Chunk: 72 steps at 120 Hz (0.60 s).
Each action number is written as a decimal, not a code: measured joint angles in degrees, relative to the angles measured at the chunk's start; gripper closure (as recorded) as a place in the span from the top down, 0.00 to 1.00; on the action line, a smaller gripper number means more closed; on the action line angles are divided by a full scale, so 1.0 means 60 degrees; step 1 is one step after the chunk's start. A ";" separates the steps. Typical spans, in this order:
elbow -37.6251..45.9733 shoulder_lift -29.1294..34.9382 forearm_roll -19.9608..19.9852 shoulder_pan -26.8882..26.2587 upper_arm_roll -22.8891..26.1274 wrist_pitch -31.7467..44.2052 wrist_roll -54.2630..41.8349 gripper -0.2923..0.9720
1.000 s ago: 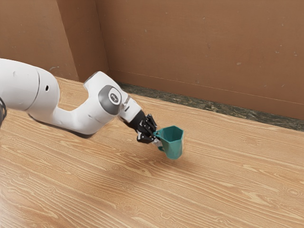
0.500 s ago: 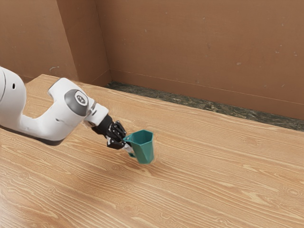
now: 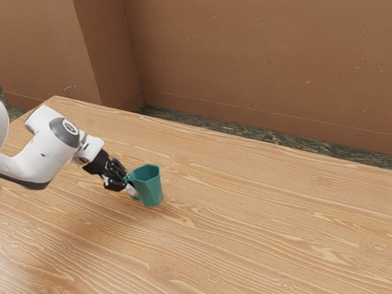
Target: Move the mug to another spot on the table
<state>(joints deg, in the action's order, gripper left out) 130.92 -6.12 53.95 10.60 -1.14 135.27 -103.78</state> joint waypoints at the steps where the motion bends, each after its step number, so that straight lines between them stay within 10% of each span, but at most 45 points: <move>1: 0.0008 0.0001 0.0000 -0.0004 -0.0003 -0.0004 -0.0007 0.22; 72: 0.0495 -0.0068 0.0036 -0.0033 -0.0582 -0.0103 -0.0416 0.23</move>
<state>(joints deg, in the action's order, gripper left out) 133.89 -6.53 54.16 10.40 -4.64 134.66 -106.28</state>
